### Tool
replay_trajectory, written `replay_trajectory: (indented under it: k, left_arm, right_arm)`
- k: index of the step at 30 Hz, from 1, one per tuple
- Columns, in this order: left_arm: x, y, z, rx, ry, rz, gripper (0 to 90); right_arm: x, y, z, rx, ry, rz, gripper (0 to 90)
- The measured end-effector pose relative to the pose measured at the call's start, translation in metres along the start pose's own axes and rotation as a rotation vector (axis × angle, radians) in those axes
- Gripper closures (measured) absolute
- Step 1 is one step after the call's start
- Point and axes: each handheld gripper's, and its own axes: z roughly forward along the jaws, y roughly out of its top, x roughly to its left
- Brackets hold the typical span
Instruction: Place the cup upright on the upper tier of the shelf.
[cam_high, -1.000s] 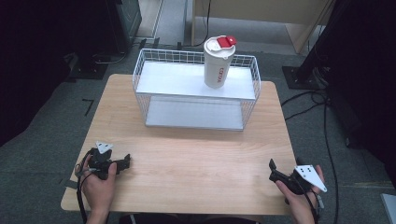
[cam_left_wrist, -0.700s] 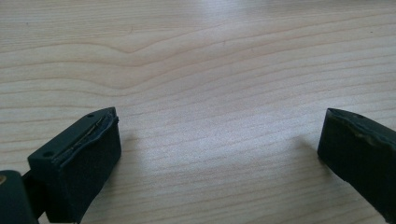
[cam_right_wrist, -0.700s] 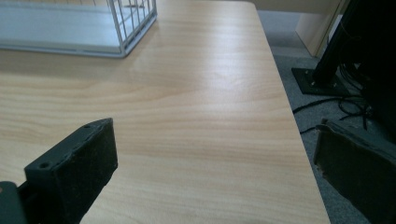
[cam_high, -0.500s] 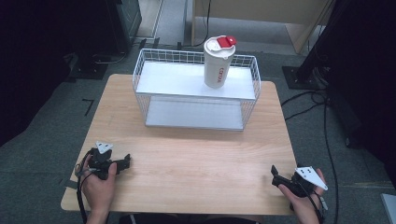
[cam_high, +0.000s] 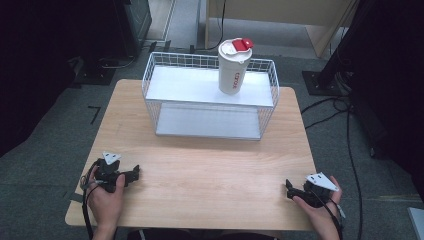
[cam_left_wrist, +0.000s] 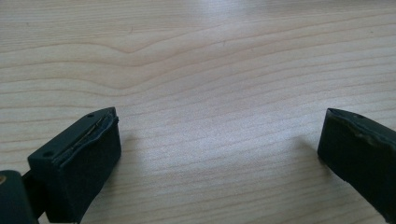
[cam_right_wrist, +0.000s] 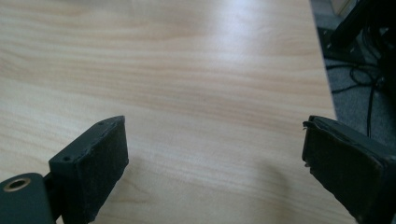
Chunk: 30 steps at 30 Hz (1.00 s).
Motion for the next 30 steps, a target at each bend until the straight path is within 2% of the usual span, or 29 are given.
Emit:
replay_trajectory:
  k: [1, 4, 8, 27, 30]
  left_arm:
    - [0.0000, 0.0000, 0.0000, 0.000, 0.000, 0.000, 0.0]
    - [0.0001, 0.0000, 0.0000, 0.000, 0.000, 0.000, 0.0]
    - [0.0000, 0.0000, 0.0000, 0.000, 0.000, 0.000, 0.0]
    - [-0.0002, 0.0002, 0.0000, 0.001, 0.000, 0.005, 0.0]
    - [-0.0002, 0.0001, 0.0000, 0.001, -0.001, 0.005, 0.0]
  right_arm:
    - [0.0010, 0.0005, 0.0018, 0.023, -0.004, -0.004, 7.2]
    - [0.0004, 0.0012, 0.0025, 0.031, 0.013, 0.010, 7.5]
    - [-0.0032, 0.0011, 0.0039, 0.056, 0.060, 0.068, 7.6]
    - [-0.0032, 0.0011, 0.0039, 0.056, 0.061, 0.068, 7.2]
    - [-0.0035, 0.0011, 0.0042, 0.059, 0.072, 0.053, 6.0]
